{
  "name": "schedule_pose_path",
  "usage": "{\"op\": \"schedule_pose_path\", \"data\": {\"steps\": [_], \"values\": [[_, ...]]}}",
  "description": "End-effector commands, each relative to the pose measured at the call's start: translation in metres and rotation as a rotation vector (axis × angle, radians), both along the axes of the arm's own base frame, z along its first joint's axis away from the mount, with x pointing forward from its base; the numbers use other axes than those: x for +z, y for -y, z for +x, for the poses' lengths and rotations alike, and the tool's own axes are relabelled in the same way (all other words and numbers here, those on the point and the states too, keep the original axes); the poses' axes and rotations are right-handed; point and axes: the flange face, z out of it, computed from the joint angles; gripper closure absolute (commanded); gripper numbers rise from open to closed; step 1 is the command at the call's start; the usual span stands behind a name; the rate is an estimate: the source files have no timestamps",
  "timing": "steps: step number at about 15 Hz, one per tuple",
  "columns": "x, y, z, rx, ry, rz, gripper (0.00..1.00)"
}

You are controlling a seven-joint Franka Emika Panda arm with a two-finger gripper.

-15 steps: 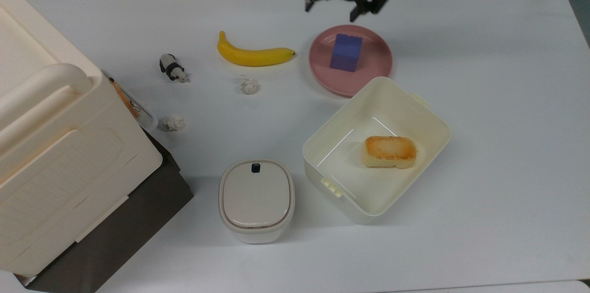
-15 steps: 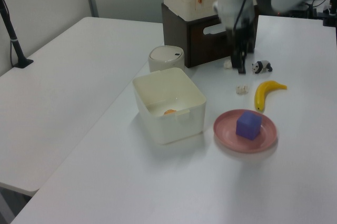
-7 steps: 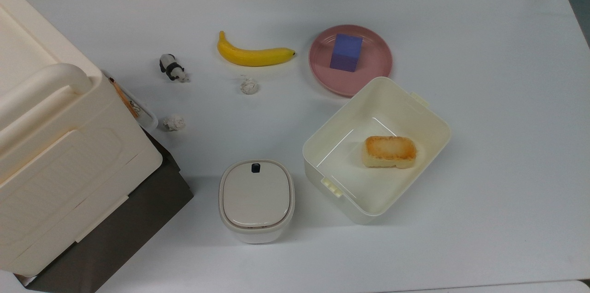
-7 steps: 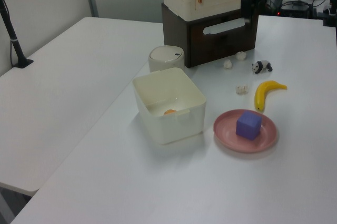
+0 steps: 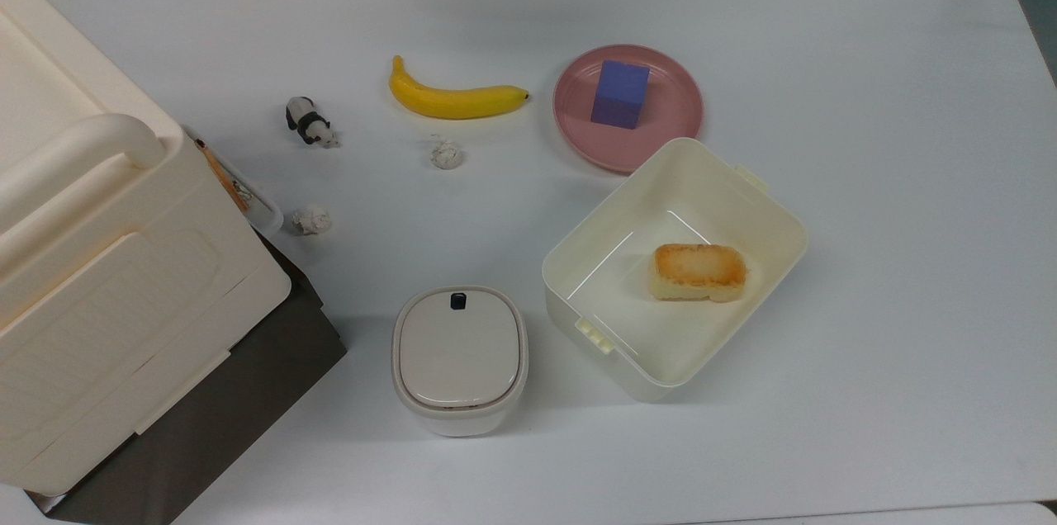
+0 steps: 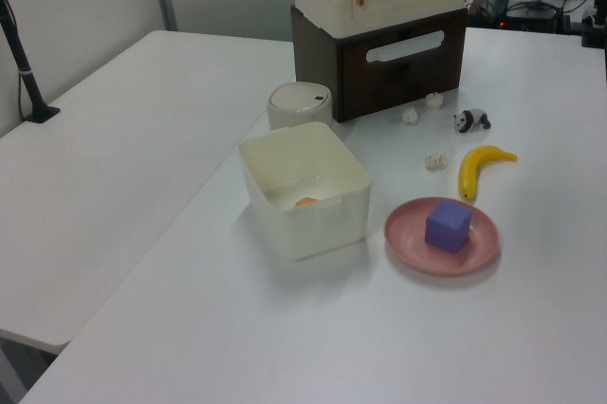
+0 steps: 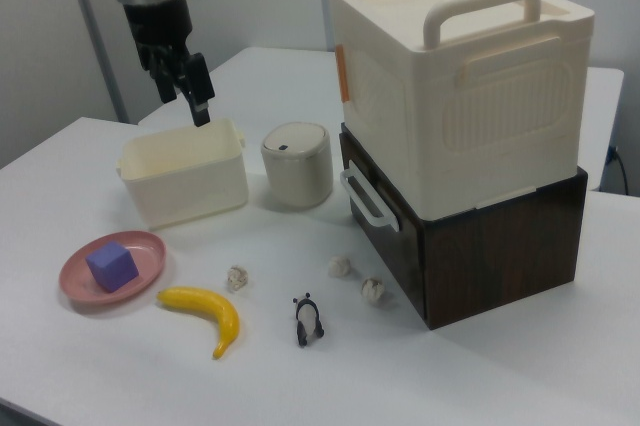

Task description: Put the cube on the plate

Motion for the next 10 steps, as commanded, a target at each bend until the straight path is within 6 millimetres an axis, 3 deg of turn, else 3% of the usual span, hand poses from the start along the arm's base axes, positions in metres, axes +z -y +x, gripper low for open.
{"op": "schedule_pose_path", "data": {"steps": [1, 4, 7, 10], "values": [[0.007, 0.013, -0.010, 0.123, 0.053, 0.033, 0.00], [0.010, 0.016, -0.006, 0.161, 0.103, 0.038, 0.00], [-0.009, -0.002, 0.005, 0.176, 0.123, 0.035, 0.00], [-0.011, -0.003, 0.008, 0.179, 0.117, 0.035, 0.00]]}}
